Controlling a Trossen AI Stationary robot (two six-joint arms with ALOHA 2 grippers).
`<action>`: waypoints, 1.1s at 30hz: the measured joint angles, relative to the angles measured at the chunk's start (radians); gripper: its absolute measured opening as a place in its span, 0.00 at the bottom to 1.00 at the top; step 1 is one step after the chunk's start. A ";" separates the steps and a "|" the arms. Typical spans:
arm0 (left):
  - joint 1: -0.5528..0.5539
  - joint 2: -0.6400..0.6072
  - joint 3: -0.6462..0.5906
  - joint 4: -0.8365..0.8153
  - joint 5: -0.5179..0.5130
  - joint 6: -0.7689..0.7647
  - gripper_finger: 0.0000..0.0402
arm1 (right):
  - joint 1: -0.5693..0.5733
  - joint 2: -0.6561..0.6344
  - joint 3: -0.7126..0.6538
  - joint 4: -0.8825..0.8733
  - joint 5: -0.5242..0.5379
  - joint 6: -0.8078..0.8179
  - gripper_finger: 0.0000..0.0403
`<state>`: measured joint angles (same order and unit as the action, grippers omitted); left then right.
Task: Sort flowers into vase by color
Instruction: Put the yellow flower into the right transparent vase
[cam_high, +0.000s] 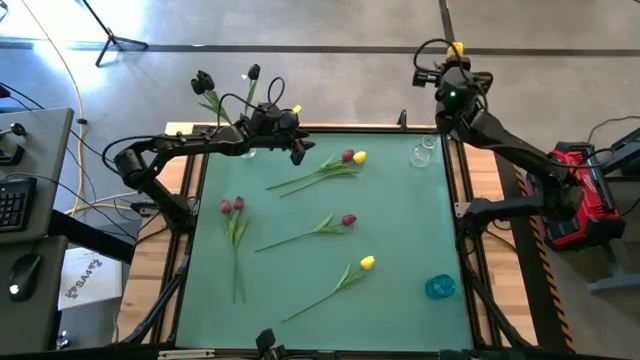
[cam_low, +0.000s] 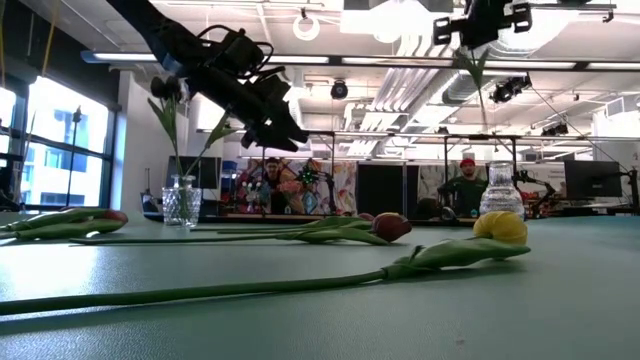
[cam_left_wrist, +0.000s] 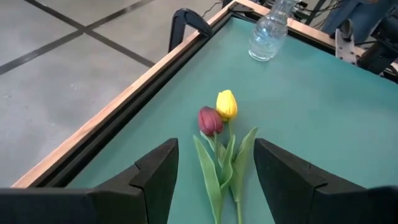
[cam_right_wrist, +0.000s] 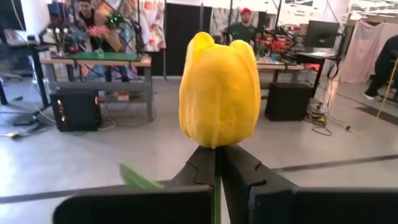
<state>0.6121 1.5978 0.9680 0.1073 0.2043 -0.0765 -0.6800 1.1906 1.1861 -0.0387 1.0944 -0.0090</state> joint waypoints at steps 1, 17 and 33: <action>0.000 0.000 0.000 -0.001 0.000 0.000 0.49 | 0.003 -0.001 0.009 0.001 0.002 -0.010 0.00; 0.000 0.000 0.000 0.002 -0.003 0.001 0.49 | 0.013 -0.001 0.027 -0.263 0.038 0.142 0.00; -0.005 0.000 0.000 0.010 0.013 -0.002 0.49 | 0.012 -0.001 0.028 -0.810 -0.256 0.766 0.31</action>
<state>0.6071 1.5978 0.9680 0.1171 0.2174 -0.0782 -0.6678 1.1900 1.2137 -0.8483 0.8385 0.7574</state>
